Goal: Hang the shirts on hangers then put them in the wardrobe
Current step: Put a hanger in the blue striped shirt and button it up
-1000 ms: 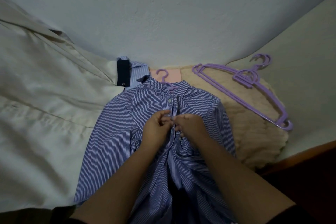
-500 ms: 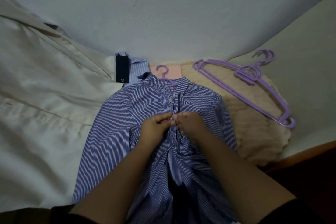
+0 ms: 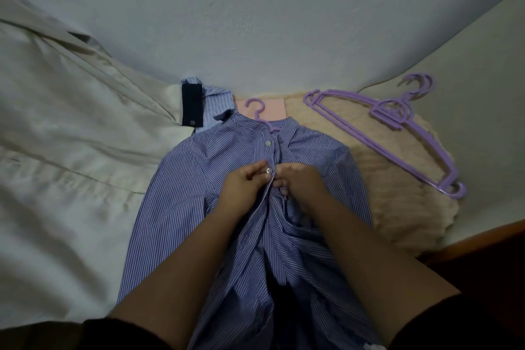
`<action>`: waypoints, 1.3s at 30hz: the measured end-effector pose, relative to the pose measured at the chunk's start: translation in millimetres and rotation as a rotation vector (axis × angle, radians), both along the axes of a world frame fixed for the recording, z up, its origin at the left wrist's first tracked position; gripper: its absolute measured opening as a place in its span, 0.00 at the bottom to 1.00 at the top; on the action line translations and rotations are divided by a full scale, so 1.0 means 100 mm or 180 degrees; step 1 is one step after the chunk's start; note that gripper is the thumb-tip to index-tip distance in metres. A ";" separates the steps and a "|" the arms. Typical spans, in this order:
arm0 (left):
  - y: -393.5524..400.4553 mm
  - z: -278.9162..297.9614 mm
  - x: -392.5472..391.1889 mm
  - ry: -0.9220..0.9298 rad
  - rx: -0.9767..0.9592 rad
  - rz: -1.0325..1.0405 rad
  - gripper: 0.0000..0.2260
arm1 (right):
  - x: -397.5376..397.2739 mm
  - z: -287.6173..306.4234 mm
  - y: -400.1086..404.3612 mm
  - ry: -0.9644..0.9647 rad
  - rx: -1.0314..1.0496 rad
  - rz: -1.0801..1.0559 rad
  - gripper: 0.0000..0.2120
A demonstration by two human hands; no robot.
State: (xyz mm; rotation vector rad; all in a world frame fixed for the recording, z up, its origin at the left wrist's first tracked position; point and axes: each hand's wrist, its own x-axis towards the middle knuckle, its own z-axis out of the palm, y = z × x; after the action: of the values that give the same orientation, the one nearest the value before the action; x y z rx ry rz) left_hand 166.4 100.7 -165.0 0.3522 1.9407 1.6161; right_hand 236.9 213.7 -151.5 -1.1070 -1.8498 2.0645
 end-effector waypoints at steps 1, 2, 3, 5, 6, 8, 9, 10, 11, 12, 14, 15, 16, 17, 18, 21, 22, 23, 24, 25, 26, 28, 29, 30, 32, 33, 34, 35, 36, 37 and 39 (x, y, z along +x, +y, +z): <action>-0.02 0.00 0.02 0.0061 -0.0098 -0.0018 0.16 | 0.01 0.02 0.00 -0.0103 0.0002 0.0044 0.09; -0.05 0.00 0.05 0.0157 -0.0226 -0.0055 0.16 | 0.04 0.03 0.01 -0.0233 -0.0013 0.0056 0.10; -0.09 0.00 0.09 0.0265 -0.0352 -0.0091 0.15 | 0.09 0.05 0.01 -0.0373 0.0013 0.0058 0.10; -0.19 -0.01 0.18 0.0383 -0.0487 -0.0103 0.14 | 0.20 0.04 0.02 -0.0583 0.0321 0.0140 0.08; -0.23 -0.01 0.23 0.0404 -0.0518 -0.0095 0.12 | 0.26 0.03 0.02 -0.0650 0.0464 0.0209 0.09; -0.33 0.00 0.34 0.0481 -0.0587 -0.0113 0.10 | 0.36 0.01 0.00 -0.0786 0.0559 0.0356 0.11; -0.37 0.00 0.39 0.0567 -0.0652 -0.0158 0.09 | 0.38 0.01 -0.02 -0.0904 0.0648 0.0525 0.10; -0.40 0.00 0.43 0.0690 -0.0752 -0.0219 0.08 | 0.40 0.01 -0.05 -0.1031 0.0747 0.0716 0.10; -0.42 0.00 0.46 0.0827 -0.0870 -0.0275 0.09 | 0.41 0.02 -0.07 -0.1122 0.0825 0.0843 0.10; -0.44 0.00 0.48 0.0929 -0.0960 -0.0288 0.08 | 0.41 0.03 -0.10 -0.1161 0.0783 0.0839 0.09; -0.44 0.02 0.51 0.0920 -0.0960 -0.0156 0.07 | 0.41 0.03 -0.15 -0.1153 0.0488 0.0634 0.08; -0.44 0.03 0.52 0.0876 -0.0941 -0.0056 0.07 | 0.41 0.02 -0.18 -0.1090 0.0271 0.0474 0.09; -0.43 0.04 0.52 0.0863 -0.0925 0.0030 0.07 | 0.41 0.03 -0.21 -0.1027 0.0081 0.0338 0.10; -0.42 0.05 0.53 0.0854 -0.0900 0.0088 0.07 | 0.41 0.04 -0.24 -0.1001 -0.0015 0.0258 0.09; -0.42 0.06 0.54 0.0827 -0.0854 0.0136 0.08 | 0.41 0.05 -0.26 -0.1010 -0.0022 0.0245 0.08; -0.40 0.08 0.57 0.0715 -0.0681 0.0222 0.09 | 0.43 0.08 -0.28 -0.0960 0.0108 0.0285 0.08; -0.39 0.08 0.58 0.0681 -0.0649 0.0206 0.09 | 0.43 0.08 -0.27 -0.0932 0.0249 0.0343 0.09; -0.39 0.09 0.60 0.0662 -0.0619 0.0171 0.09 | 0.45 0.07 -0.26 -0.0952 0.0483 0.0462 0.10; -0.38 0.09 0.61 0.0649 -0.0572 0.0141 0.10 | 0.46 0.08 -0.26 -0.1027 0.0785 0.0625 0.11; -0.38 0.09 0.62 0.0638 -0.0514 0.0118 0.10 | 0.47 0.08 -0.27 -0.1097 0.1097 0.0752 0.11; -0.38 0.09 0.63 0.0625 -0.0459 0.0111 0.11 | 0.49 0.07 -0.28 -0.1130 0.1396 0.0789 0.11; -0.39 0.10 0.65 0.0612 -0.0397 0.0115 0.11 | 0.52 0.07 -0.32 -0.1050 0.1837 0.0671 0.10; -0.39 0.11 0.66 0.0613 -0.0389 0.0117 0.11 | 0.53 0.07 -0.34 -0.0974 0.1918 0.0615 0.10; -0.39 0.12 0.66 0.0615 -0.0382 0.0124 0.11 | 0.54 0.09 -0.35 -0.0896 0.1907 0.0600 0.09; -0.38 0.13 0.67 0.0597 -0.0365 0.0129 0.11 | 0.55 0.13 -0.36 -0.0738 0.1616 0.0565 0.08; -0.38 0.13 0.66 0.0599 -0.0392 0.0130 0.11 | 0.55 0.15 -0.36 -0.0698 0.1362 0.0503 0.08; -0.38 0.13 0.66 0.0621 -0.0447 0.0133 0.11 | 0.55 0.16 -0.35 -0.0675 0.1156 0.0446 0.07; -0.37 0.13 0.66 0.0652 -0.0508 0.0140 0.11 | 0.55 0.17 -0.34 -0.0659 0.1034 0.0417 0.07; -0.37 0.13 0.66 0.0681 -0.0553 0.0149 0.11 | 0.55 0.18 -0.33 -0.0659 0.0988 0.0422 0.07; -0.36 0.14 0.66 0.0705 -0.0583 0.0160 0.11 | 0.55 0.19 -0.33 -0.0659 0.0959 0.0433 0.07; -0.34 0.15 0.66 0.0755 -0.0627 0.0183 0.11 | 0.53 0.21 -0.32 -0.0643 0.0868 0.0419 0.05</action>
State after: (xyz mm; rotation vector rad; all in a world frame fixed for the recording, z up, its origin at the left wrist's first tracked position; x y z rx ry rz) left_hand 232.3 67.0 -150.2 0.4273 2.2861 1.4559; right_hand 290.4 182.1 -130.9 -1.1848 -2.2745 1.7446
